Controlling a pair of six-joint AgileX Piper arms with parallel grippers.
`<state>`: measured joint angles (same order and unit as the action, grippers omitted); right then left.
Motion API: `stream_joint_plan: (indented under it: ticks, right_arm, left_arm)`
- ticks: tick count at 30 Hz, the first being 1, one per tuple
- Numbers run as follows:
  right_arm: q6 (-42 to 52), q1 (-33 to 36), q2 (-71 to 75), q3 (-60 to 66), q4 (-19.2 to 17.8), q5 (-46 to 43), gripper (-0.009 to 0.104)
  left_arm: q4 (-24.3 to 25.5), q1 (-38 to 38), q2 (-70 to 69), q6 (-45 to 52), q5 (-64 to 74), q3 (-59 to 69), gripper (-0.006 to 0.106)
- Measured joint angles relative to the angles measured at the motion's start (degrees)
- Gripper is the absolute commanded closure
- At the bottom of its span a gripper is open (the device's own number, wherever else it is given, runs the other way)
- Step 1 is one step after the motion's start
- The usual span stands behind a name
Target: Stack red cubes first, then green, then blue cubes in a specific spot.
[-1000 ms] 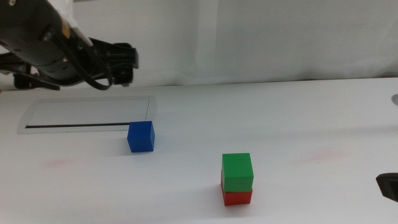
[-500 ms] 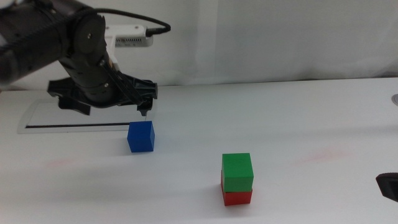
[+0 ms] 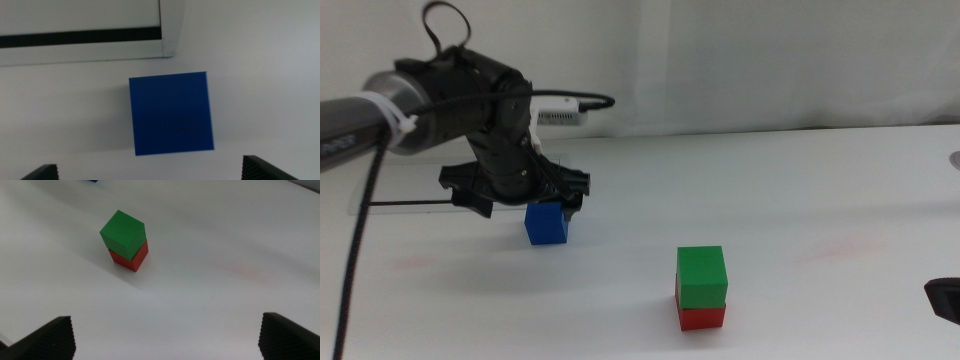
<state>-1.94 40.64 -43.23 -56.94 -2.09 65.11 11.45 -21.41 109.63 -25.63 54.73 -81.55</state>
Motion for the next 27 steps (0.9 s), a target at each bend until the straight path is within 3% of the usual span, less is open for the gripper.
stream_joint_plan:
  ticks: [11, 27]
  right_arm:
    - [0.0, 0.0, 0.0, 0.0, 0.0, 0.0, -0.007]
    - [0.1, 0.0, 0.0, 0.0, 0.0, 0.0, -0.007]
  left_arm:
    - [-4.0, 0.5, 4.7, 1.9, -5.0, 0.0, 0.011]
    - [-5.7, 1.4, 7.1, 1.5, -7.1, 0.0, 0.031]
